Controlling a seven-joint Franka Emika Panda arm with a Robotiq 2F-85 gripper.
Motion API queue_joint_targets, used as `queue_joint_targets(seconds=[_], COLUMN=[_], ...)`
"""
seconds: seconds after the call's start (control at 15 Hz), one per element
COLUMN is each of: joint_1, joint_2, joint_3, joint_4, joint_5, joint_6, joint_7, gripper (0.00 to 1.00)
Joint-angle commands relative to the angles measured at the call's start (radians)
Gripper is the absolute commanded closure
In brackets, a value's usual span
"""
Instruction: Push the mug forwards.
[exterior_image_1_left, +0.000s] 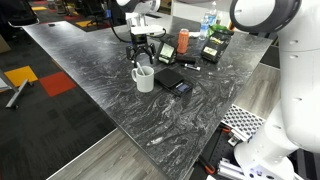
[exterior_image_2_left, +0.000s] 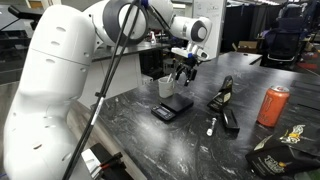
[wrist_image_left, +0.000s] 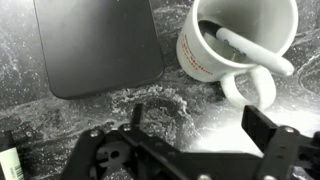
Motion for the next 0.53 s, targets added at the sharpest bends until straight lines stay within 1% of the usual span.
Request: queue_joint_targets(seconds=[0.0,0.47], joint_1=[-0.005,-0.017], joint_2=[-0.010,0.002], joint_3=[0.008,0.036], joint_4=[-0.007,0.007], joint_5=[0.024,0.115], joint_6=[-0.082,-0.121], joint_7=[-0.037,-0.166], gripper=[0.00,0.00])
